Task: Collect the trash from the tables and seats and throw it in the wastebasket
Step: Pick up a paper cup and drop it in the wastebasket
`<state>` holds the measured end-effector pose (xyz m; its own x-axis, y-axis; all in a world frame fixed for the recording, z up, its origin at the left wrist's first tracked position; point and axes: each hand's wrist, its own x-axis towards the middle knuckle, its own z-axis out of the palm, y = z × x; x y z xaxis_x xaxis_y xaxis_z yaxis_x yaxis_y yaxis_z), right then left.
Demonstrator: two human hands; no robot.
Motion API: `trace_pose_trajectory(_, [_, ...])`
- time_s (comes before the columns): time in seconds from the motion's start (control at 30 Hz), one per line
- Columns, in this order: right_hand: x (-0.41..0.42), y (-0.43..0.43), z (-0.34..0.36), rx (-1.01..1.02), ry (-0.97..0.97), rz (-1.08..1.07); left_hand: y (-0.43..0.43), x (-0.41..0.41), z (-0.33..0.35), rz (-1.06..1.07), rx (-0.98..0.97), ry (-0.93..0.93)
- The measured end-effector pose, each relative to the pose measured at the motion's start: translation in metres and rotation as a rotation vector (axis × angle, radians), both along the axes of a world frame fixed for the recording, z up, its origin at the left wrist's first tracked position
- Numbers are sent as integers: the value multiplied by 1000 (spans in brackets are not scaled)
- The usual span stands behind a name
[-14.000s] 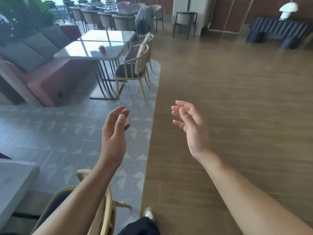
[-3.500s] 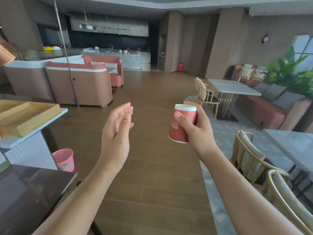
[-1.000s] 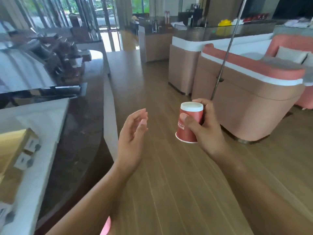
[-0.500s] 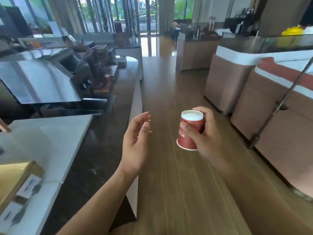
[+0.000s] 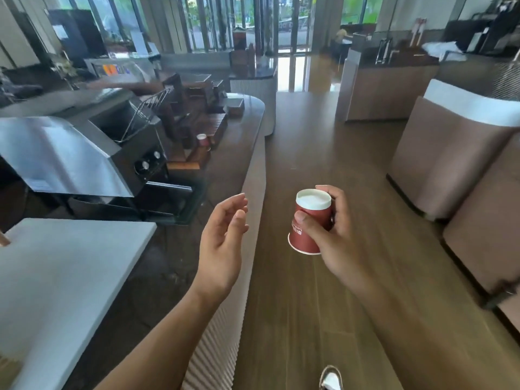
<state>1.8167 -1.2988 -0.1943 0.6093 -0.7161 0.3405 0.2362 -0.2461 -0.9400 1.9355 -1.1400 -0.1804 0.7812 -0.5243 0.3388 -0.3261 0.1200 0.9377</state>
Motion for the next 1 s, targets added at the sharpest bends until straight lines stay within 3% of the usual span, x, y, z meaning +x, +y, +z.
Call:
trace_pose_trajectory(0.4, [163,-241,9,-102,74,176,-212,117,1,245,-104,67])
trace_pose_trajectory(0.7, [286,-325,11,-93,98,353,-293,220,-14,396,-101,55])
trace_pose_trajectory(1.0, [471,-397,-1,-145,126,382,-365,371,-21,467,-99,91])
